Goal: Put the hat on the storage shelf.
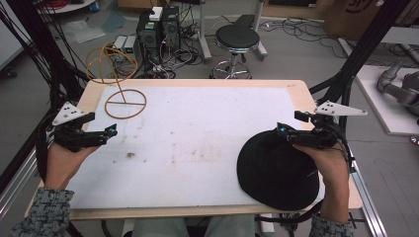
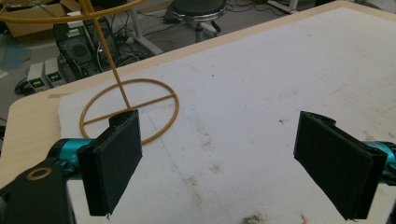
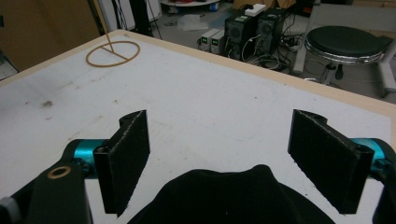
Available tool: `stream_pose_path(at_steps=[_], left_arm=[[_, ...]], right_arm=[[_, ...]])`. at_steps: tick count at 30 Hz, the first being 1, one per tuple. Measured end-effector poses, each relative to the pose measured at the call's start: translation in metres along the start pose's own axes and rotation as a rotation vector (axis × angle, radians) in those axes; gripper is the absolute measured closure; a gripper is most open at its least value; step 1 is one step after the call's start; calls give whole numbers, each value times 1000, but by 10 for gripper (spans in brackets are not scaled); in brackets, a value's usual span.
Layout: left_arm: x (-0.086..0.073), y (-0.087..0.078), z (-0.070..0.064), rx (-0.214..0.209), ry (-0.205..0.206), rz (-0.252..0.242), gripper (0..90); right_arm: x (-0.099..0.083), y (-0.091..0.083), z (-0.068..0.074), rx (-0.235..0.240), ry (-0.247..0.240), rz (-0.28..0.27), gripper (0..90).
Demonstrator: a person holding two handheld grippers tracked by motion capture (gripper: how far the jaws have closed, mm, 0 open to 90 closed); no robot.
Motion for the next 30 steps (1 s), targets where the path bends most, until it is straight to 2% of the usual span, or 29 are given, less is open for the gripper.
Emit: stream_pose_path(at_steps=[4, 9, 13, 17, 20, 28, 30], left_arm=[[-2, -1, 2, 4, -3, 7, 156], [2, 1, 3, 7, -8, -10, 156], [4, 6, -1, -10, -1, -9, 156], [6, 13, -4, -25, 3, -6, 156], [8, 16, -4, -33, -9, -18, 158], [14, 20, -1, -21, 2, -24, 158], [13, 21, -2, -23, 3, -21, 158]], right_arm=[[0, -4, -4, -7, 6, -8, 208], [-1, -9, -5, -9, 7, -9, 208], [-5, -18, -8, -7, 19, -2, 208], [-9, -26, -9, 8, 6, -3, 209], [-13, -32, -11, 14, 12, 0, 214], [-23, -40, -13, 39, -13, 16, 274], [-30, -39, -15, 37, -24, 40, 304]])
Point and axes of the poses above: each handheld gripper's, and its own axes: y roughly forward along the jaws, x roughly out of its top, z roughly to its left, the point moved 8 cm from there along y, roughly forward along the jaws, and after that the axes turned 11 degrees about -z, right-handed, at the moved point
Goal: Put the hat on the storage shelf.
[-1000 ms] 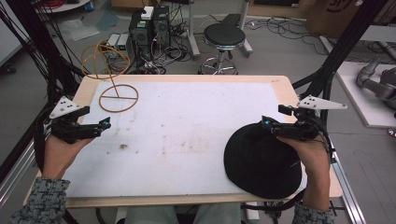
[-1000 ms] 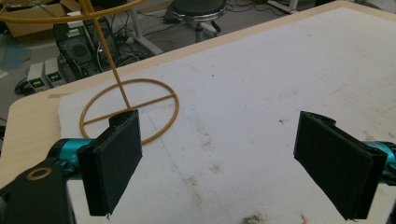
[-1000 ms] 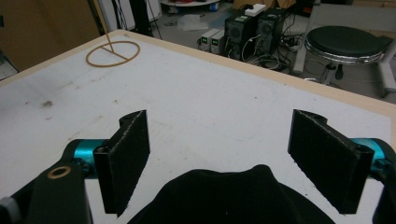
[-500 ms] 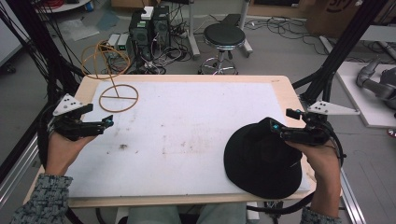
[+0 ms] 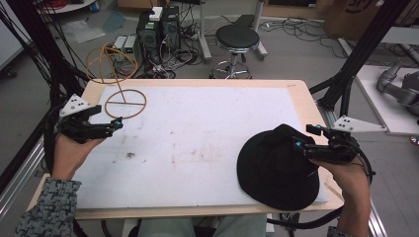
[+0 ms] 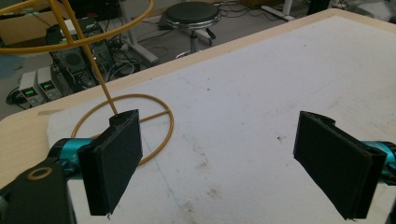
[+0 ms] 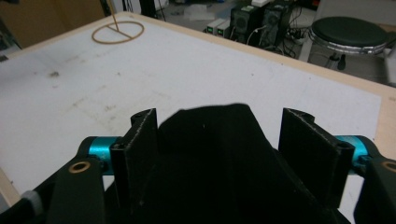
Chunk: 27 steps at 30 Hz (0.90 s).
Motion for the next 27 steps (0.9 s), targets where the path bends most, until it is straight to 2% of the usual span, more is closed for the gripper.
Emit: stream_pose_path(at_steps=[6, 15, 16, 27], left_arm=[[0, 0, 1, 1, -2, 0, 158], [-1, -4, 4, 12, 1, 1, 160], [-1, -5, 4, 14, -3, -2, 160], [-2, -4, 4, 13, -2, 0, 161]], right_arm=[[-9, 3, -4, 9, -20, 30, 381], [-19, 11, -8, -3, -32, 82, 415], [-20, 13, -9, -9, -52, 85, 440], [-25, 15, -10, -46, -70, 135, 631]])
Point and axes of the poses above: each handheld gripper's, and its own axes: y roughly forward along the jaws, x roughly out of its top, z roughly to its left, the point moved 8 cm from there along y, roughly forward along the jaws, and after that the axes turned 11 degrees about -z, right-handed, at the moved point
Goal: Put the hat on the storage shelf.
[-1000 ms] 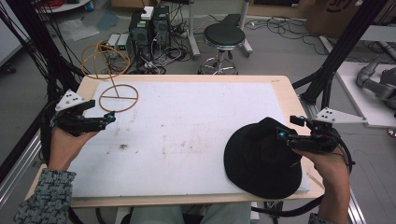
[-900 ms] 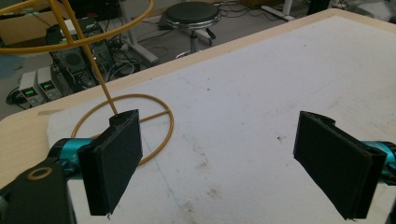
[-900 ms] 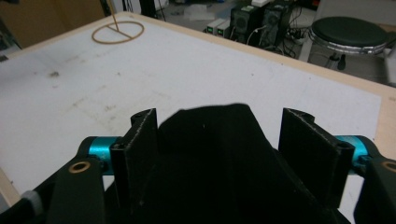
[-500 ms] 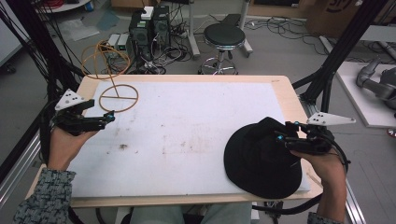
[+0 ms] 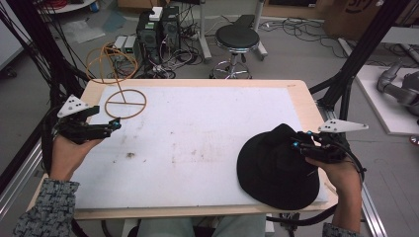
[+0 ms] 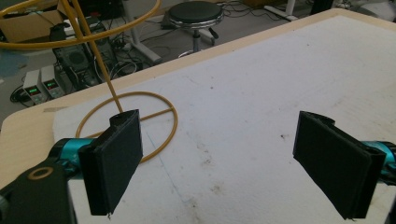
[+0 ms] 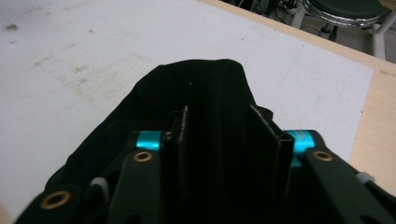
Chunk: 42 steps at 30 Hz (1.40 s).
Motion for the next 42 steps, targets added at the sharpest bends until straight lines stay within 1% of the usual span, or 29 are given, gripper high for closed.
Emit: stream_pose_path(at_steps=[1, 2, 5, 6, 9, 12, 14, 18, 19, 20, 21, 22, 23, 26, 27, 28, 31, 32, 33, 35, 36, 37, 38, 40, 41, 42], left_arm=[[0, 0, 0, 0, 0, 0, 161], [0, 0, 0, -1, 0, -1, 161], [0, 0, 0, -3, 1, 1, 161], [0, 0, 0, -2, 0, 0, 161], [0, 0, -1, -3, 1, 0, 161], [0, -1, -1, -5, -2, -1, 161], [0, -2, -1, -2, -1, -2, 162], [-1, -4, -1, 0, 2, -2, 162], [0, -4, -2, 0, 4, -4, 162], [0, -5, -2, 0, 5, -2, 162], [0, -6, -2, 0, 5, -3, 163], [0, -7, -3, 0, 5, -4, 163], [0, -8, -2, 1, 7, -2, 164], [0, -11, -1, 9, 2, -7, 164], [-1, -13, 0, 12, 2, -7, 164], [-1, -14, 1, 14, -1, -9, 164], [-4, -17, 3, 21, -5, -2, 164], [-4, -18, 3, 23, -6, -2, 164], [-5, -19, 4, 26, -7, -2, 164], [-6, -22, 3, 22, -1, 1, 167], [-7, -23, 3, 20, 1, 3, 167], [-9, -26, 4, 21, 6, 4, 168], [-9, -26, 4, 21, 6, 4, 169], [-11, -29, 5, 27, 7, 10, 169], [-12, -30, 5, 29, 7, 12, 169], [-14, -32, 5, 33, 8, 15, 169]], right_arm=[[0, 0, 0, 0, 0, 0, 631], [0, 1, 1, -1, -5, 9, 692], [1, 2, 3, 1, -12, 12, 782], [2, 2, 3, -3, -16, 5, 814], [4, 2, 4, -12, -14, 3, 865], [5, 3, 4, -17, -18, 2, 885], [6, 2, 3, -23, -10, -3, 888], [10, 2, 2, -35, -14, -10, 891], [15, 2, 3, -34, -19, -22, 891], [15, 2, 3, -34, -19, -22, 891], [21, 2, 4, -37, -26, -41, 891], [21, 2, 4, -37, -26, -41, 891], [27, 2, 4, -33, -29, -57, 891], [31, 3, 4, -26, -35, -58, 891], [37, 4, 4, -24, -44, -56, 891], [37, 4, 4, -24, -44, -56, 891], [53, 6, 9, 7, -55, -81, 891], [53, 6, 9, 7, -55, -81, 891], [63, 7, 11, 19, -56, -104, 890], [74, 9, 13, 40, -55, -116, 890], [74, 9, 13, 40, -55, -116, 890], [83, 12, 15, 51, -67, -129, 890], [83, 12, 15, 51, -67, -129, 890], [97, 17, 17, 61, -80, -143, 890], [109, 22, 19, 75, -97, -157, 890], [109, 22, 19, 75, -97, -157, 890]])
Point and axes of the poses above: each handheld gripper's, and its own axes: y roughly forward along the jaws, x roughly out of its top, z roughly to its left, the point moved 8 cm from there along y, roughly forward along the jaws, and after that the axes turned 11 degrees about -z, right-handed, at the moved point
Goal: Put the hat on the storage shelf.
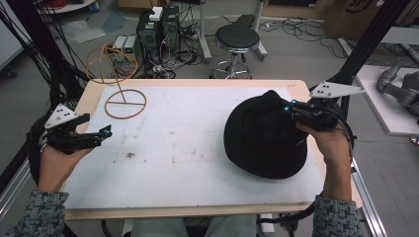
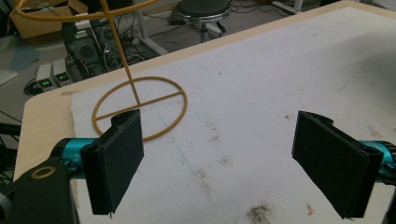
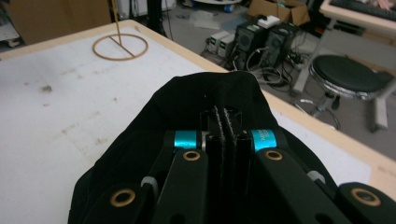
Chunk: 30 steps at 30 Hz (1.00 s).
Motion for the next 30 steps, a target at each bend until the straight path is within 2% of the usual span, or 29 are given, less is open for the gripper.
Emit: stream_pose_path(at_steps=[1, 2, 5, 6, 9, 14, 17, 18, 20, 28, 30], left_arm=[[-2, -3, 1, 6, 1, 6, 169], [-2, -3, 1, 6, 1, 6, 169], [-6, -8, 2, 10, 2, 11, 173], [-7, -9, 2, 11, 2, 13, 173], [-10, -12, 2, 13, 1, 14, 173], [-15, -15, -2, -11, -9, 10, 173], [-17, -17, -4, -15, -5, 12, 173], [-18, -18, -4, -16, -6, 13, 173], [-19, -19, -4, -18, -1, 15, 173], [-24, -24, -5, -18, -1, 16, 173], [-25, -24, -6, -19, -1, 18, 173]], right_arm=[[11, 7, 0, 13, -18, -12, 891], [11, 7, 0, 13, -18, -12, 891], [26, 19, 1, 40, -27, -27, 890], [37, 27, 2, 55, -31, -43, 891], [47, 36, 3, 67, -28, -56, 891], [71, 59, 7, 93, -41, -100, 891], [87, 78, 12, 112, -64, -123, 890], [87, 78, 12, 112, -64, -123, 890], [99, 92, 15, 118, -71, -136, 890], [125, 124, 13, 117, -80, -151, 891], [128, 127, 13, 116, -80, -154, 891]])
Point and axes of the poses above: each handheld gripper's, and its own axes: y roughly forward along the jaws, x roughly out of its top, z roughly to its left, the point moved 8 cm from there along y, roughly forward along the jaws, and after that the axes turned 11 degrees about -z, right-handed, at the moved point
